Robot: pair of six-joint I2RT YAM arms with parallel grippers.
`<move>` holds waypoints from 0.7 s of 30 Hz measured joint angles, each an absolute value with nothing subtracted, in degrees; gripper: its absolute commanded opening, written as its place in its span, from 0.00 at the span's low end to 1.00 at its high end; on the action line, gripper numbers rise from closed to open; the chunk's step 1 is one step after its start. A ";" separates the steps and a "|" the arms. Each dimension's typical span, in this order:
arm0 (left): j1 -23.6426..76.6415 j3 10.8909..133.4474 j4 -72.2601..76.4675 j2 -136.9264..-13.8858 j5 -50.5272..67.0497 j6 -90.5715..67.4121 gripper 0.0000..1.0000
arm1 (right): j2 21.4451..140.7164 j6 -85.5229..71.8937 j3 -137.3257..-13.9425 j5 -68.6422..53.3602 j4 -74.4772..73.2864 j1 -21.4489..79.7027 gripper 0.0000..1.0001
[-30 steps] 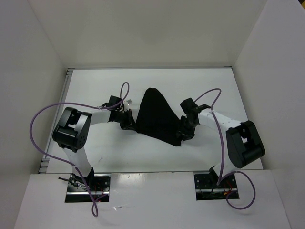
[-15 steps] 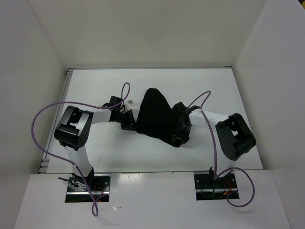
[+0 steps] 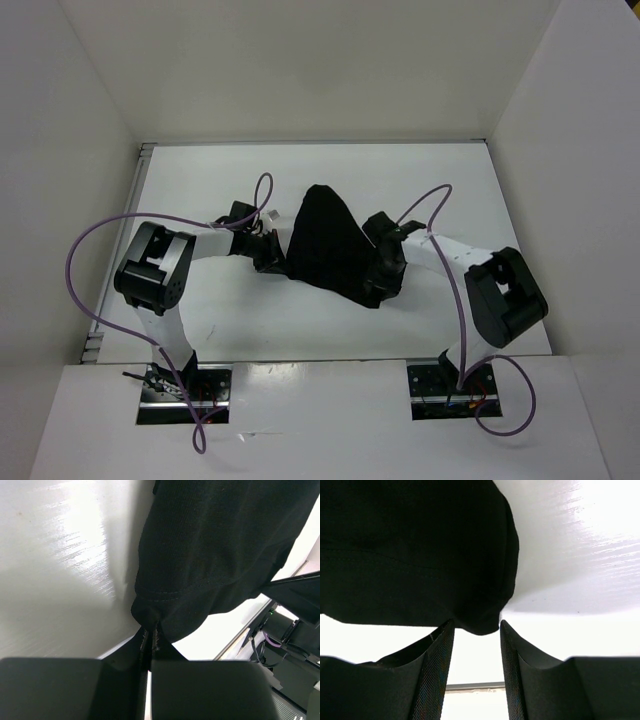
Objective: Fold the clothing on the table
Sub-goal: Flatten the skirt out
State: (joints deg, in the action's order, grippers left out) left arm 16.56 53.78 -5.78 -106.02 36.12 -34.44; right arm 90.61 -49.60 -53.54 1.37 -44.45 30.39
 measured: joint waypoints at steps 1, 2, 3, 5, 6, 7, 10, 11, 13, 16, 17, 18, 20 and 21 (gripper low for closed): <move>16.56 53.78 -5.78 -106.02 36.10 -34.44 0.00 | 90.61 -49.69 -53.54 1.39 -44.40 30.39 0.47; 16.56 53.78 -5.82 -106.02 36.10 -34.44 0.00 | 90.70 -49.82 -53.45 1.37 -44.34 30.39 0.47; 16.56 53.78 -5.85 -106.02 36.10 -34.44 0.00 | 90.80 -49.89 -53.19 1.34 -44.18 30.39 0.47; 16.56 53.78 -5.96 -106.02 36.10 -34.35 0.00 | 91.50 -50.00 -52.88 1.30 -44.16 30.39 0.46; 16.56 53.78 -6.00 -106.02 36.10 -34.30 0.00 | 92.20 -50.09 -52.71 1.26 -44.01 30.39 0.46; 16.56 53.78 -6.00 -106.02 36.10 -34.26 0.00 | 92.75 -50.09 -52.45 1.23 -43.70 30.39 0.45; 16.56 53.78 -6.09 -106.02 36.10 -34.26 0.00 | 93.78 -50.28 -52.03 0.23 -43.27 30.39 0.39; 16.56 53.78 -6.13 -106.02 36.10 -34.24 0.00 | 93.93 -50.28 -52.03 0.01 -43.07 30.39 0.30; 16.56 53.78 -6.17 -106.02 36.10 -34.24 0.00 | 94.39 -50.22 -52.10 -1.08 -42.30 30.37 0.16; 16.56 53.84 -6.35 -106.04 36.14 -34.24 0.00 | 95.31 -49.65 -52.90 -2.28 -41.80 30.35 0.00; 16.53 53.95 -6.44 -106.04 36.18 -34.24 0.00 | 95.39 -49.52 -53.15 -2.28 -42.02 30.35 0.00; 16.40 54.11 -6.63 -106.04 36.23 -34.24 0.00 | 95.37 -49.39 -53.30 -2.15 -42.19 30.37 0.00; 15.79 55.00 -7.79 -106.00 36.88 -34.26 0.00 | 95.04 -48.84 -53.95 -0.91 -42.74 30.30 0.00; 15.29 55.90 -8.86 -105.75 37.34 -34.28 0.00 | 94.83 -48.18 -54.70 -0.21 -43.27 30.09 0.00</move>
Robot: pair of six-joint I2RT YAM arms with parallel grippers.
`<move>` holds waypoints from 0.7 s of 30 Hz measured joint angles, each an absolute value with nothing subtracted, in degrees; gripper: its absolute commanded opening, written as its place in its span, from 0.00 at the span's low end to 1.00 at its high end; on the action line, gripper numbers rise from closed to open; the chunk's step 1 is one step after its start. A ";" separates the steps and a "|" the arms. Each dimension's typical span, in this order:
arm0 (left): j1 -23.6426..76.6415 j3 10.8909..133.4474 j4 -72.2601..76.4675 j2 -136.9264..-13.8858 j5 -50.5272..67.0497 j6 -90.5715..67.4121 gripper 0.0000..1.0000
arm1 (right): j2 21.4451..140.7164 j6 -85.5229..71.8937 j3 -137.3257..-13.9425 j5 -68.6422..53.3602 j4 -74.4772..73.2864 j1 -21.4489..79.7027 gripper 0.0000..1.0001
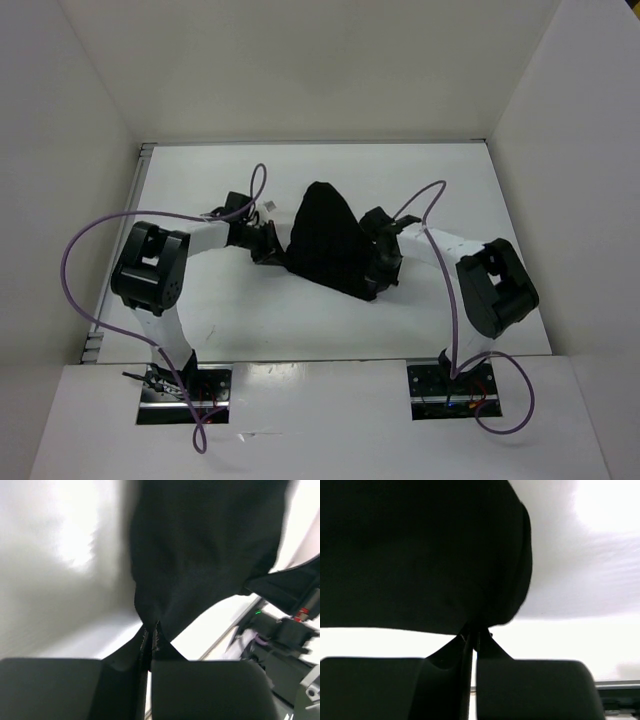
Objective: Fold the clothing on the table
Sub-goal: Flatten the skirt out
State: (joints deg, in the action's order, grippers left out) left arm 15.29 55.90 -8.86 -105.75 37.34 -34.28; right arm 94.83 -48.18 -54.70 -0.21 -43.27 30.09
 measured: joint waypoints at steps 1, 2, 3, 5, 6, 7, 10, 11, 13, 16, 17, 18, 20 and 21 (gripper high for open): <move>14.72 57.21 -10.09 -105.38 37.71 -34.28 0.00 | 94.54 -47.62 -55.94 0.38 -43.99 29.63 0.00; 14.06 59.07 -11.25 -104.71 37.91 -34.24 0.00 | 94.19 -46.85 -57.87 1.04 -44.69 28.95 0.00; 13.43 61.39 -12.21 -103.85 38.17 -34.26 0.00 | 94.06 -45.74 -60.77 1.78 -46.04 28.10 0.00; 12.36 67.48 -13.47 -102.41 38.68 -34.26 0.00 | 93.93 -43.40 -68.12 3.09 -46.94 26.04 0.00; 11.77 71.46 -13.34 -102.04 39.29 -34.39 0.00 | 93.97 -41.95 -72.62 3.73 -47.11 24.75 0.00; 11.20 75.22 -12.95 -101.91 39.90 -34.54 0.00 | 94.00 -40.53 -76.79 4.21 -47.00 23.44 0.00; 9.54 87.57 -12.47 -103.00 42.13 -34.98 0.00 | 95.20 -36.73 -90.28 6.20 -47.18 19.51 0.00; 9.06 91.70 -12.34 -103.50 42.65 -35.09 0.00 | 96.07 -35.70 -95.07 6.79 -47.57 18.37 0.00; 8.23 100.12 -13.26 -104.84 43.55 -35.16 0.00 | 97.65 -33.63 -103.50 7.25 -47.44 16.45 0.00; 7.62 109.45 -13.98 -105.78 44.80 -35.07 0.00 | 98.48 -31.46 -112.31 7.31 -47.62 15.09 0.00; 7.51 111.09 -14.02 -105.65 45.34 -34.98 0.00 | 98.48 -30.85 -114.15 7.29 -47.64 15.00 0.00; 7.35 111.90 -13.91 -105.23 45.82 -34.92 0.00 | 98.48 -30.22 -115.57 7.09 -47.79 15.03 0.00; 6.76 110.67 -13.78 -103.57 46.96 -34.87 0.00 | 98.13 -29.17 -116.68 6.57 -47.77 15.07 0.00; 6.50 109.32 -13.96 -102.69 47.33 -34.89 0.00 | 97.93 -28.84 -116.46 6.33 -48.05 15.07 0.00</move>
State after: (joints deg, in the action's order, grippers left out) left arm 6.50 109.32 -13.96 -102.69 47.33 -34.89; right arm 97.93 -28.84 -116.46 6.33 -48.05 15.07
